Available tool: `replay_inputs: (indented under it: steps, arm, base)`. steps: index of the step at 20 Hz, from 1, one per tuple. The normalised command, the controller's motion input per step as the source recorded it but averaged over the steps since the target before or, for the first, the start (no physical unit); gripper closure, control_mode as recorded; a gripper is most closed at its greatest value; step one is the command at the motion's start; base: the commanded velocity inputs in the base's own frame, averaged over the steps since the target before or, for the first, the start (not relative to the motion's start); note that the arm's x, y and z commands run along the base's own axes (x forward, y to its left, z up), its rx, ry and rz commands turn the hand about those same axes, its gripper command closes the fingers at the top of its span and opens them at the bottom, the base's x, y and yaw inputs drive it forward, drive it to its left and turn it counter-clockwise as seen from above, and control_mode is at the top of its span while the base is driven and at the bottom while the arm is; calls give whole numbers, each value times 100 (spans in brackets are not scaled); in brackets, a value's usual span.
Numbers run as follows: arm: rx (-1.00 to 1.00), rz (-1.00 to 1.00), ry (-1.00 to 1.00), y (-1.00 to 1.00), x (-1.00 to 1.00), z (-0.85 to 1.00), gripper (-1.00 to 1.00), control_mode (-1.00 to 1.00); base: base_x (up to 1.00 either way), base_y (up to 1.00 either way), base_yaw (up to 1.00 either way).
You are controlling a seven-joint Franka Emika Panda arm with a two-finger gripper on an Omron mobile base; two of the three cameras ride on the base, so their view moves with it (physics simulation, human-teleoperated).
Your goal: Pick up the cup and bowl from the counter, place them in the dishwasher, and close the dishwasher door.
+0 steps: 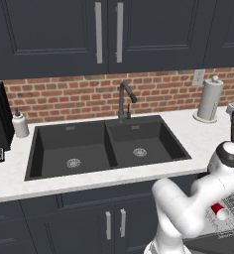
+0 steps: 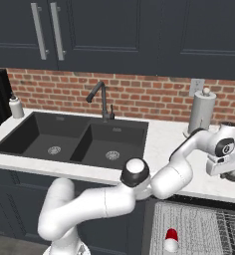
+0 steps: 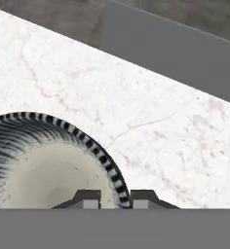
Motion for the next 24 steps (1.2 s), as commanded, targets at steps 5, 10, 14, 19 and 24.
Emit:
replay_inputs:
  steps: [5,10,14,19,24]
  arm:
    - [-3,8,-5,82,-100,-3,100,-100]
    - [-12,15,-13,84,-100,0,100,-100]
    - [-14,15,-19,75,-100,0,100,-100]
    - [-12,8,-22,53,-100,0,100,-100]
    - [-6,4,-17,24,-100,9,100,-100]
  base:
    - [0,0,0]
    - [0,0,0]
    - [0,0,0]
    - [0,0,0]
    - [0,0,0]
